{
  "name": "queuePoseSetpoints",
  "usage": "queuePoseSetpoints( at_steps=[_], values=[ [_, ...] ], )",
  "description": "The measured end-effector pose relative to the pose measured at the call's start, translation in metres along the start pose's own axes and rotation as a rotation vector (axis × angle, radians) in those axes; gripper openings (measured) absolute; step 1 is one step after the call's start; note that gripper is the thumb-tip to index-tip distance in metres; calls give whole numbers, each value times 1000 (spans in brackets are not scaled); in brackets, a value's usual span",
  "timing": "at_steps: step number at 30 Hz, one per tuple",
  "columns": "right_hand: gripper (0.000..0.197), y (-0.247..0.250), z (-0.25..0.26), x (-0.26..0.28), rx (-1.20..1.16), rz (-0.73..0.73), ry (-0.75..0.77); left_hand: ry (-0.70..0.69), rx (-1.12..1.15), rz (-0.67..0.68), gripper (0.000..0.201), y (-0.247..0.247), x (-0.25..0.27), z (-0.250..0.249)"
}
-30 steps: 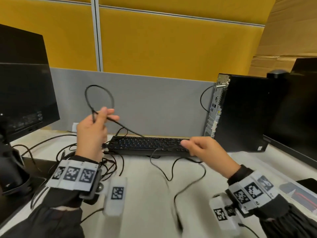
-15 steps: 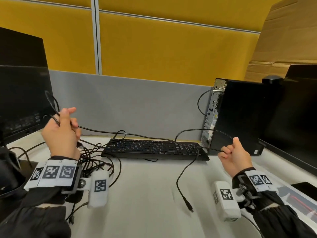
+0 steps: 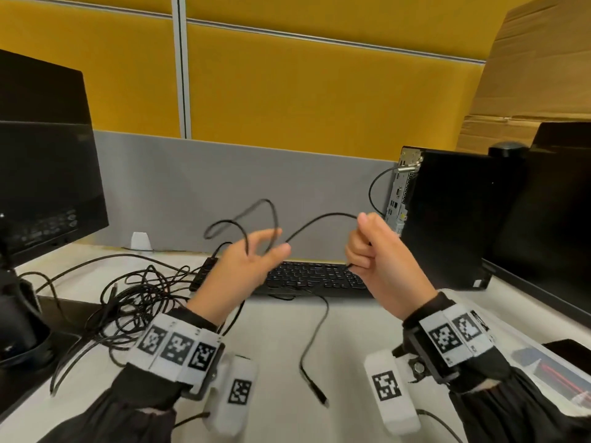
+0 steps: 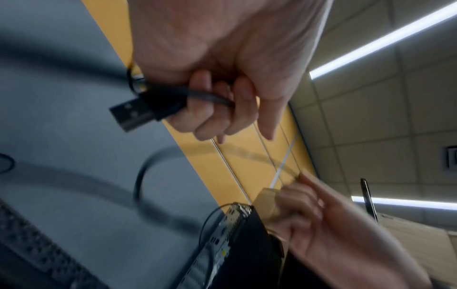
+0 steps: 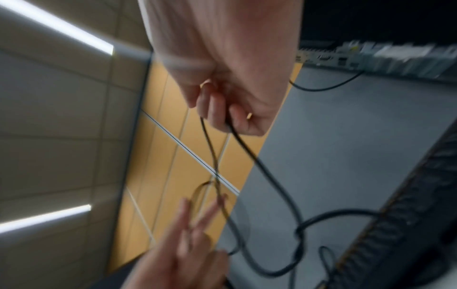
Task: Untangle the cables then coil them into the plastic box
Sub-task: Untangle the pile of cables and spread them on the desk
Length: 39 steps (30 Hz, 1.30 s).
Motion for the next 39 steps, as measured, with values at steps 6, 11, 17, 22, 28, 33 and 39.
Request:
queuePoseSetpoints(
  at_steps=[6, 11, 17, 22, 28, 33, 39],
  values=[
    [31, -16, 15, -2, -221, 124, -14, 133, -399, 260, 21, -14, 1, 30],
    [28, -1, 17, -4, -431, 72, 8, 155, -496, 358, 21, -23, 4, 44],
    [41, 0, 20, -10, -664, 37, 53, 115, -8, 400, 55, -57, 5, 41],
    [54, -11, 14, -14, -762, 52, 51, 63, -27, 432, 36, -74, 8, 39],
    [39, 7, 1, -19, -844, -18, 72, 62, 40, 546, 28, -83, 16, 28],
    [42, 15, -14, -20, -876, -146, 69, 44, 15, 549, 13, -93, 19, 24],
    [41, 41, -25, -11, -727, -281, -18, -24, -66, 239, 13, -36, -1, 19]
  ],
)
Point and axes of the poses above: each hand's wrist, its own x-axis away from the middle knuckle, its own y-axis out of the back of the hand, z = x × y, the point moved 9 cm from there along -x, towards the middle knuckle, and after that the axes turned 7 degrees about z, right-handed, at the moved point
